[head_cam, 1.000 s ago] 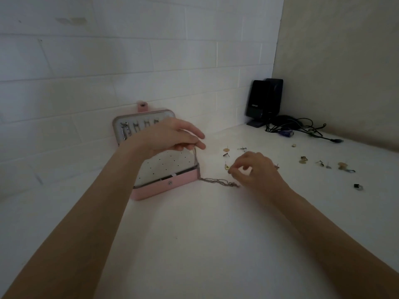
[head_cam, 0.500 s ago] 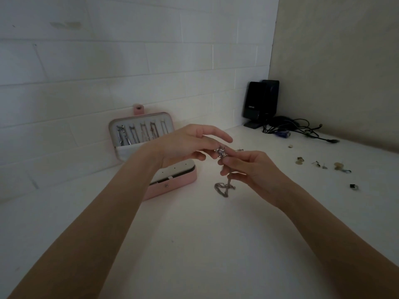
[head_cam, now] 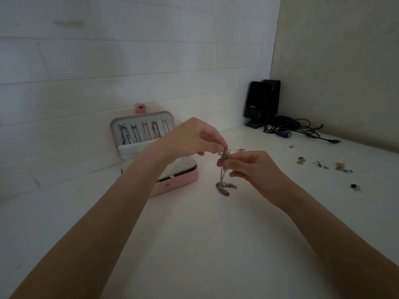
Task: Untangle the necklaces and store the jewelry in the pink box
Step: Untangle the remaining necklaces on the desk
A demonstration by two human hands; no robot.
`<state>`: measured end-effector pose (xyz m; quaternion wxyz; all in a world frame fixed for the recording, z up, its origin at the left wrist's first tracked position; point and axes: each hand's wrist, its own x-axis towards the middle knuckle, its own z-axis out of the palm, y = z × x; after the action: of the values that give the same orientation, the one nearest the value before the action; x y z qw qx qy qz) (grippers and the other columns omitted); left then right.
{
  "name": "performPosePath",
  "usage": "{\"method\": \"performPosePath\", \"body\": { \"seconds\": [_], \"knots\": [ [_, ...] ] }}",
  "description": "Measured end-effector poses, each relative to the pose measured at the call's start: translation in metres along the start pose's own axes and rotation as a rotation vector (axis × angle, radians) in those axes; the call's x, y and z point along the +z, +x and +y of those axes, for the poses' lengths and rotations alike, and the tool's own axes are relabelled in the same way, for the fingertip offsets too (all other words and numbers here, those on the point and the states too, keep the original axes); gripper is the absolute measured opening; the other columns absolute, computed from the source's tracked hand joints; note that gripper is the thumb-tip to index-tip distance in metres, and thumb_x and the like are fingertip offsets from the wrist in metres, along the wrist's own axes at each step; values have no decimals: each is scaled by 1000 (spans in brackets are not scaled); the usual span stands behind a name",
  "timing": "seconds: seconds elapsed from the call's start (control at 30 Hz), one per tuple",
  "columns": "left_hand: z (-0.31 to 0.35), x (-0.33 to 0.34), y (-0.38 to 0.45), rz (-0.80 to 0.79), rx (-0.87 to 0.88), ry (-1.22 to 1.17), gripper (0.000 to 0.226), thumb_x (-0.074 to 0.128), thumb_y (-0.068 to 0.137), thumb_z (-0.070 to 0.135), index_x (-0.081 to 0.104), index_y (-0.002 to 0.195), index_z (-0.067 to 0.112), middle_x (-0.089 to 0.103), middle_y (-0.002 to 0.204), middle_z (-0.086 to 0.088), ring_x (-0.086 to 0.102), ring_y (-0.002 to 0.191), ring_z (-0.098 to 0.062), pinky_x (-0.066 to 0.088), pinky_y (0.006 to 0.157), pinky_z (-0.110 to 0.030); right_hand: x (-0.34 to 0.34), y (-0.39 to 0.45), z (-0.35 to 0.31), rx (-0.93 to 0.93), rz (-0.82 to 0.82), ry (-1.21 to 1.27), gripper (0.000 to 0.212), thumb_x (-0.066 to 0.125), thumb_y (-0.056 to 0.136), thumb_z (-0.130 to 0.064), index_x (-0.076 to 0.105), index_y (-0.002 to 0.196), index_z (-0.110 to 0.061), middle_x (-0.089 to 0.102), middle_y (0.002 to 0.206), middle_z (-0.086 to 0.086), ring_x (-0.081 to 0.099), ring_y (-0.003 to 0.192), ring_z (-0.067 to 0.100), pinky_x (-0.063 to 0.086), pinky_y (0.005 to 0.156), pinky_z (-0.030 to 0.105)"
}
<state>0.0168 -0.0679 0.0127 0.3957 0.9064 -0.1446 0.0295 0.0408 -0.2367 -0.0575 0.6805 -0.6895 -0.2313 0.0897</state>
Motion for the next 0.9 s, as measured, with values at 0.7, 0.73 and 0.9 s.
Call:
{"method": "performPosePath", "body": {
  "seconds": [0.7, 0.73, 0.9],
  "knots": [
    [-9, -1, 3, -167, -78, 93, 14, 66, 83, 9, 62, 89, 20, 72, 81, 1, 62, 74, -7, 50, 67, -14, -1, 0, -1, -71, 67, 22, 15, 58, 88, -6, 71, 82, -7, 70, 82, 2, 56, 74, 12, 48, 64, 19],
    [-10, -2, 3, -146, -75, 98, 13, 67, 83, 10, 62, 88, 20, 72, 81, 1, 62, 75, -8, 51, 67, -15, -1, 0, -1, -74, 68, 27, 15, 58, 88, -6, 71, 81, -8, 70, 83, 2, 56, 74, 11, 48, 64, 19],
    [-10, -4, 2, -121, -63, 92, 12, 66, 83, 9, 62, 89, 18, 70, 80, 1, 61, 74, -10, 50, 67, -15, -1, 3, 2, -45, 156, -28, 13, 58, 88, -7, 70, 84, -9, 68, 83, 1, 56, 74, 9, 47, 65, 21]
  ]
}}
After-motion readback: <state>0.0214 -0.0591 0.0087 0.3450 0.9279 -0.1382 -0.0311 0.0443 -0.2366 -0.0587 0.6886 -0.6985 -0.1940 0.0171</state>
